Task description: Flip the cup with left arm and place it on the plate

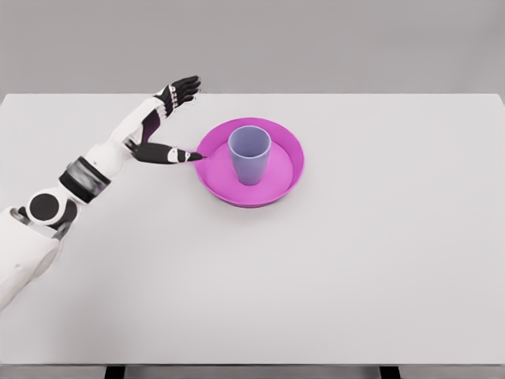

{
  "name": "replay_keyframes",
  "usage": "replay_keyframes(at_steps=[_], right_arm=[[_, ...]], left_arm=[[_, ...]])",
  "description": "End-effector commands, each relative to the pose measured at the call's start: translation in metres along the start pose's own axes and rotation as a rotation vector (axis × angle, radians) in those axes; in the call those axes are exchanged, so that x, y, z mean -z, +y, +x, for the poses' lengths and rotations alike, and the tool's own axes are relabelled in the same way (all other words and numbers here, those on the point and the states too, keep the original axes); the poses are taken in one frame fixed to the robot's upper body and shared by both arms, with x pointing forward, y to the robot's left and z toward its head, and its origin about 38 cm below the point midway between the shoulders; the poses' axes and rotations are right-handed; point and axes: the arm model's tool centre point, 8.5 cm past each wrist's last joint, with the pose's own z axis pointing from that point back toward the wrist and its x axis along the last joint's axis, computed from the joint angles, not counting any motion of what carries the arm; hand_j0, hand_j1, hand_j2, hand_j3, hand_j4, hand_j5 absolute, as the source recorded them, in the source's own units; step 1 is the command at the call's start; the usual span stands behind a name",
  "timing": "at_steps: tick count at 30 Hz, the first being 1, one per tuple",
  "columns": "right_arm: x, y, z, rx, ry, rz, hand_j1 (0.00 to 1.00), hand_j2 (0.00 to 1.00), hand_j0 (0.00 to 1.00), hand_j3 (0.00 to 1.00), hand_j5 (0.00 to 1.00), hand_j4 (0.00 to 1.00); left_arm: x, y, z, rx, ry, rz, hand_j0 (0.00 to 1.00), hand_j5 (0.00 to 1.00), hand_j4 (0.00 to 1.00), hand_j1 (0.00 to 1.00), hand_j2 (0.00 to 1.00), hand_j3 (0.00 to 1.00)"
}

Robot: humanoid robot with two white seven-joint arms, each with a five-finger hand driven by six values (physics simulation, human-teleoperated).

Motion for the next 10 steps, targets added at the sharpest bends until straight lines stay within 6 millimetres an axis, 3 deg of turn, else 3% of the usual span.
replay_keyframes(at_steps=[1,4,10], right_arm=[[0.000,0.000,0.000,0.000,0.000,0.000,1.00,1.00,1.00,1.00,1.00,1.00],[0.000,0.000,0.000,0.000,0.000,0.000,1.00,1.00,1.00,1.00,1.00,1.00],[0.000,0.000,0.000,0.000,0.000,0.000,1.00,1.00,1.00,1.00,1.00,1.00]], left_arm=[[-0.036,0.039,0.031,0.195,-0.015,-0.062,1.00,1.00,1.00,1.00,1.00,1.00],[-0.079,0.055,0.038,0.272,0.021,-0.108,1.00,1.00,1.00,1.00,1.00,1.00],[-0.099,0.069,0.046,0.360,0.077,-0.153,1.00,1.00,1.00,1.00,1.00,1.00]])
